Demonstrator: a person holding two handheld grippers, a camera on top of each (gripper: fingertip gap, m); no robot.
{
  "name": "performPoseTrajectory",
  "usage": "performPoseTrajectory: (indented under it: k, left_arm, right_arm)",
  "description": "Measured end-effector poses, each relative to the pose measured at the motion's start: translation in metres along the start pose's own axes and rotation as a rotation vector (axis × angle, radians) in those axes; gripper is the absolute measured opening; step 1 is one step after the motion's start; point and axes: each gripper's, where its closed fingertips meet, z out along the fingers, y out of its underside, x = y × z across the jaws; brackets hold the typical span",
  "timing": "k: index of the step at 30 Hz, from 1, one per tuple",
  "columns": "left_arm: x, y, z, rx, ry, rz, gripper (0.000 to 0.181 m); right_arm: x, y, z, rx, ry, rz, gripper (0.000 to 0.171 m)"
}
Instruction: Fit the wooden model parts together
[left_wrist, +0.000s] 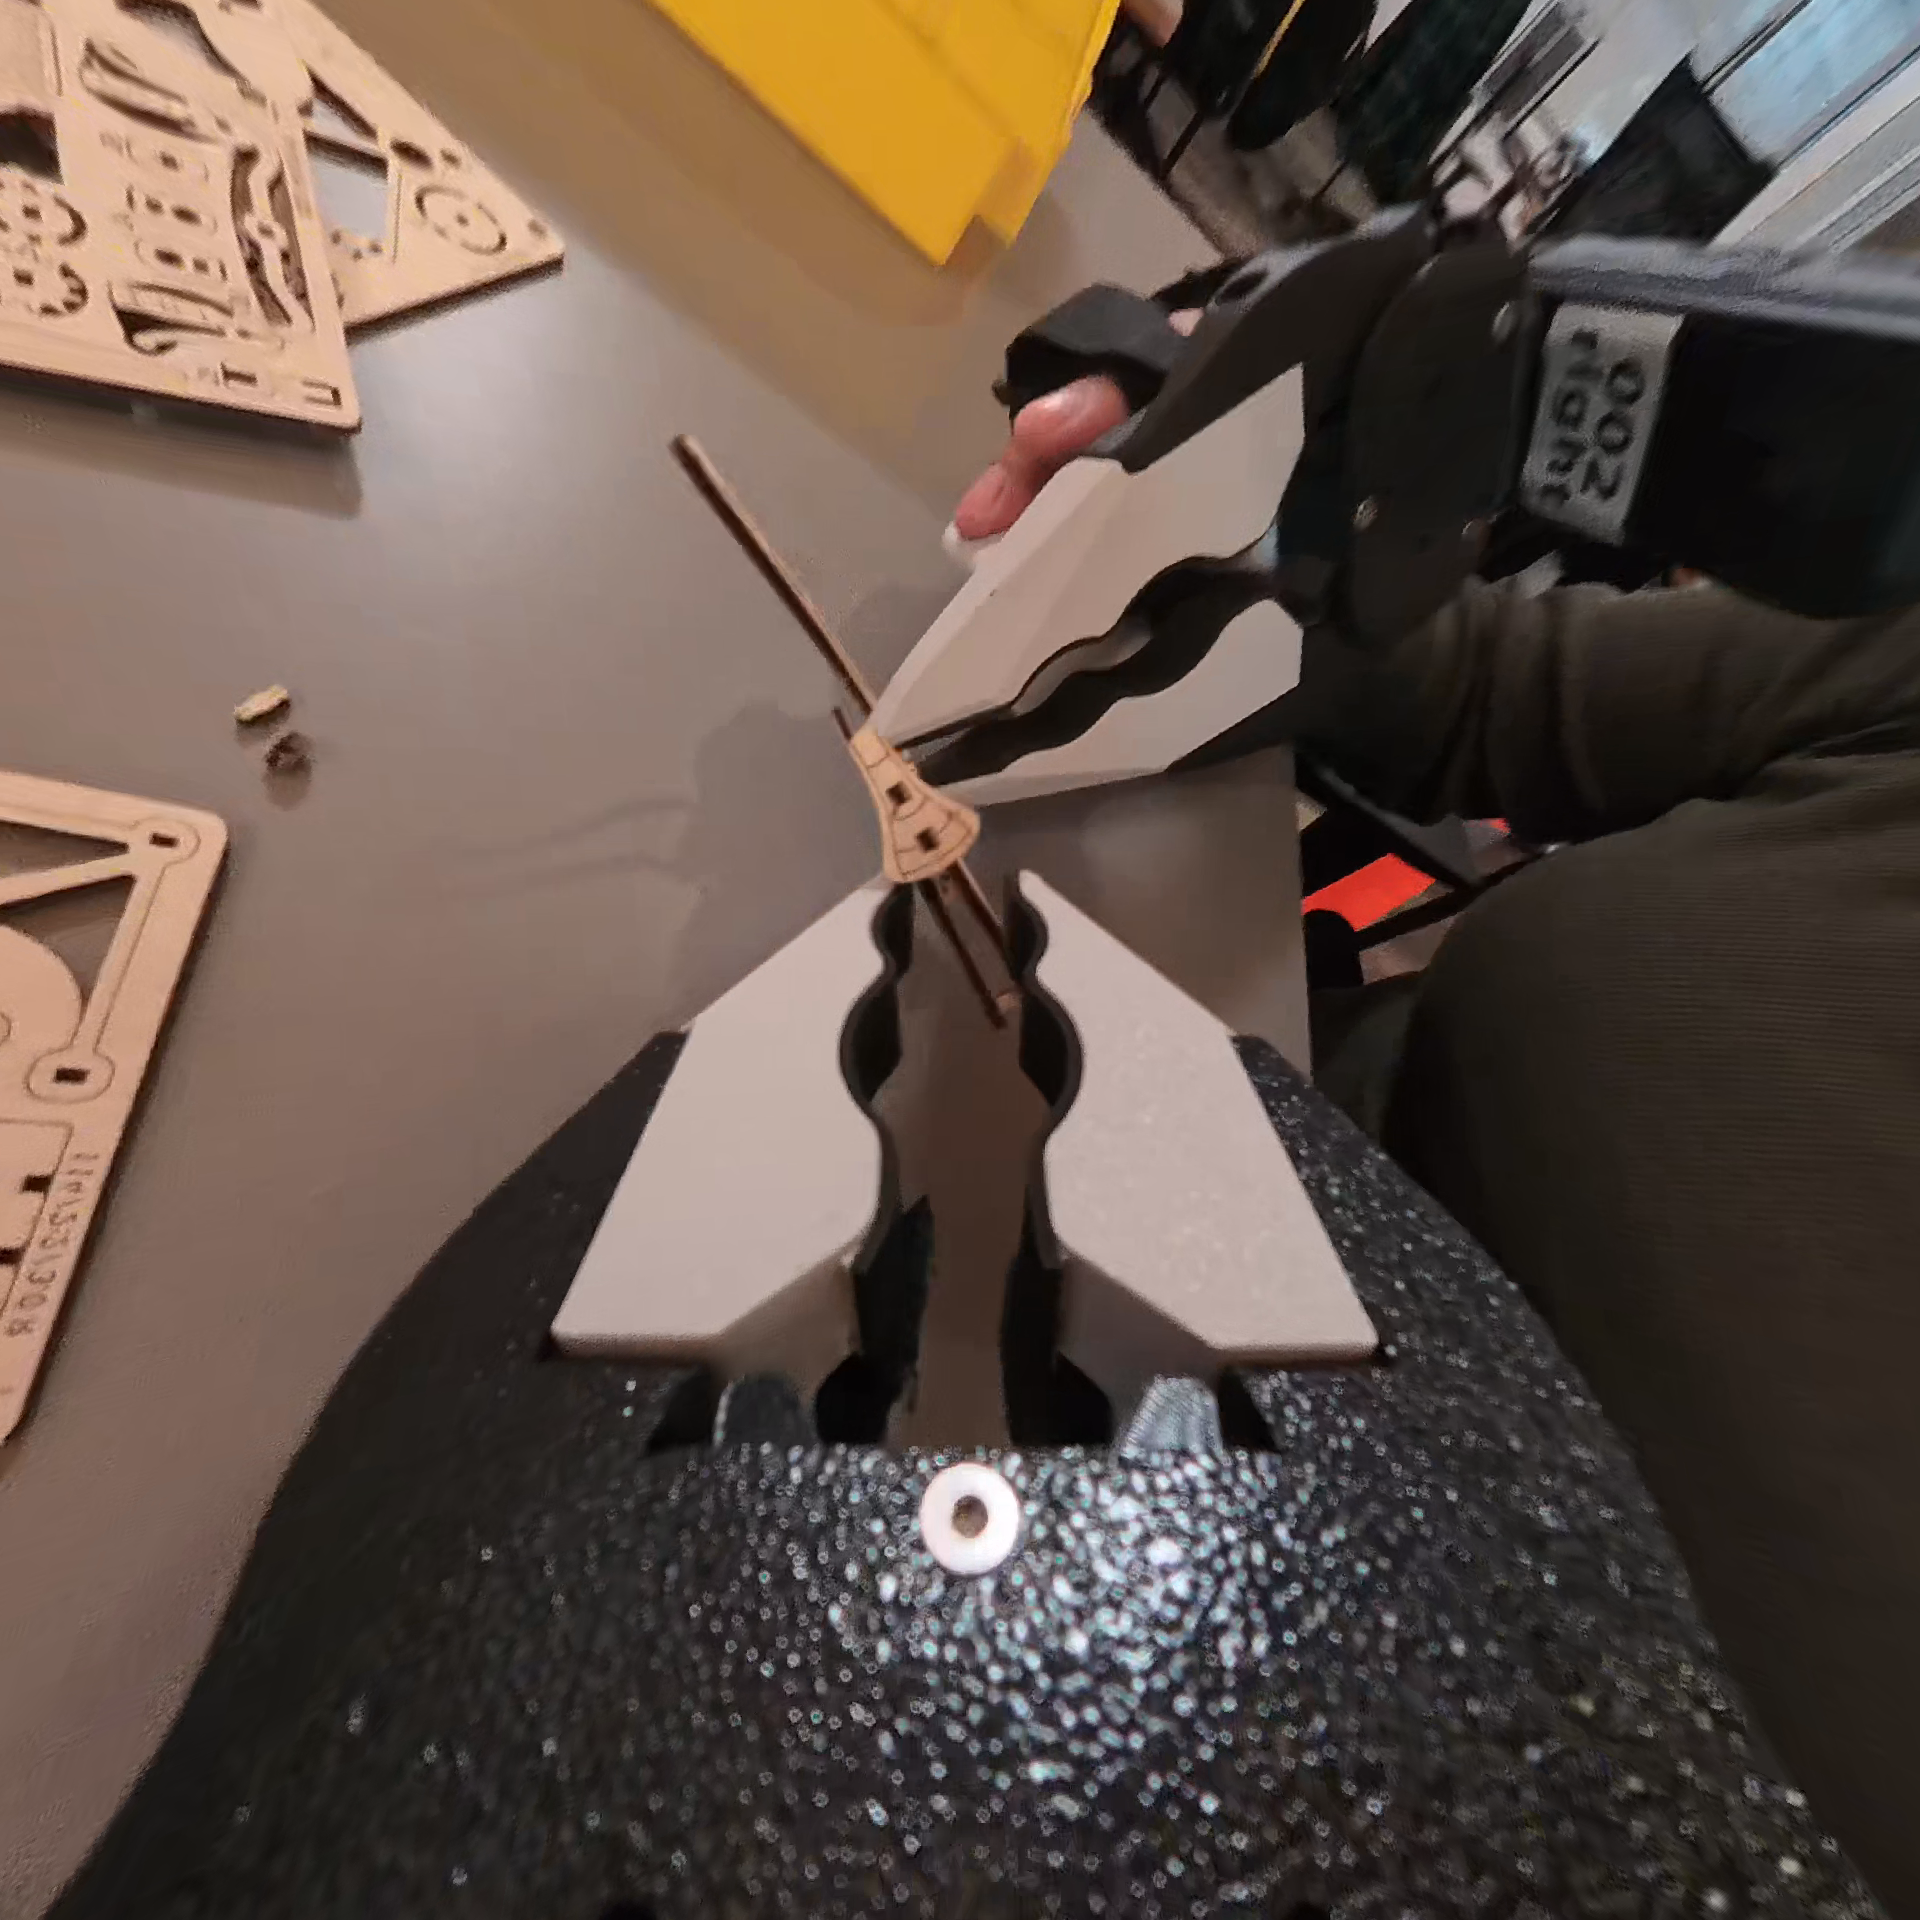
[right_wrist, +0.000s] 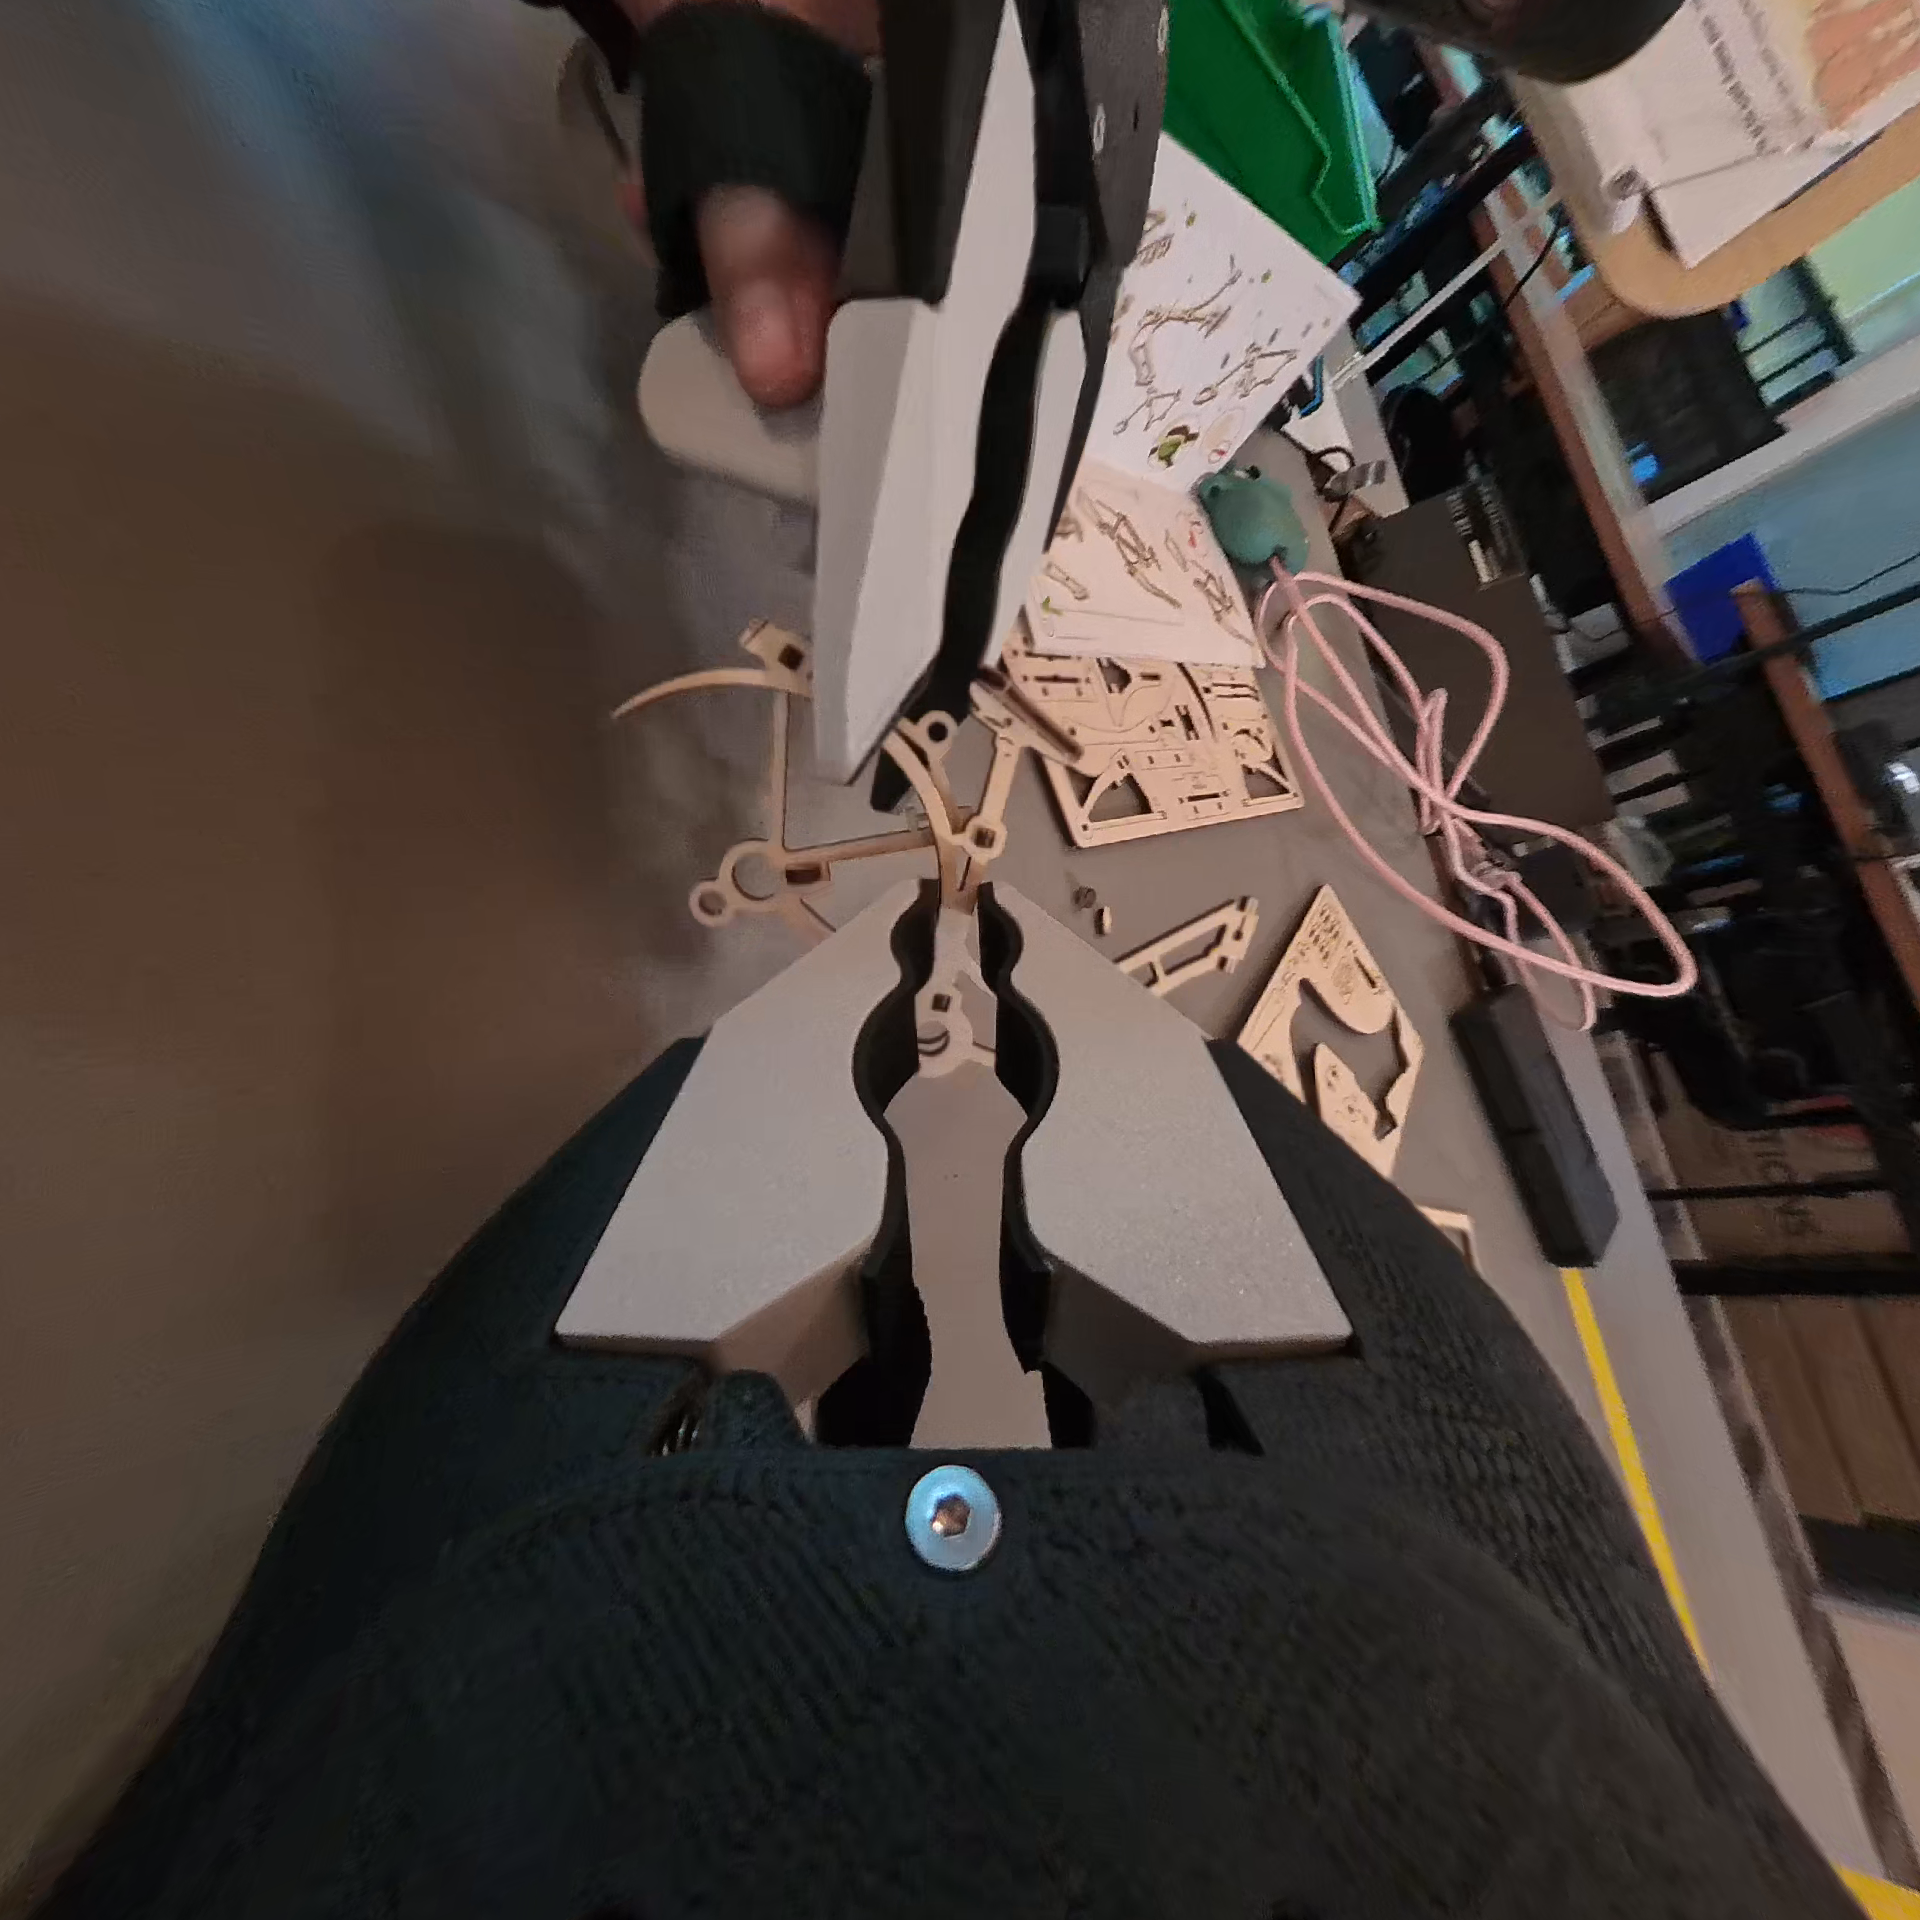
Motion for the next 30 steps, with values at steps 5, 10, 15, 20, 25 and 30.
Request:
performPoseTrajectory:
  k: [5,10,15,20,25,30]
  left_arm:
    - [0.002,-0.004,-0.003,0.041,0.039,-0.007,0.01]
    - [0.005,-0.011,-0.008,0.094,0.072,0.015,0.002]
    - [0.002,-0.016,-0.013,0.111,-0.006,0.17,0.001]
    - [-0.008,-0.017,-0.017,0.046,-0.236,0.474,0.001]
    - [-0.011,-0.014,-0.017,-0.044,-0.383,0.68,0.002]
    - [-0.019,-0.004,-0.017,-0.148,-0.46,0.785,0.001]
  right_arm:
    - [0.004,-0.005,-0.003,0.031,0.03,-0.011,0.006]
    - [0.007,-0.01,-0.006,0.068,0.063,-0.047,0.013]
    - [0.023,-0.027,-0.026,0.208,0.133,-0.024,0.026]
    - [0.021,-0.026,-0.027,0.171,0.141,-0.107,0.028]
    - [0.012,-0.021,-0.014,0.034,0.215,-0.313,0.032]
    - [0.012,-0.022,-0.01,-0.021,0.274,-0.422,0.041]
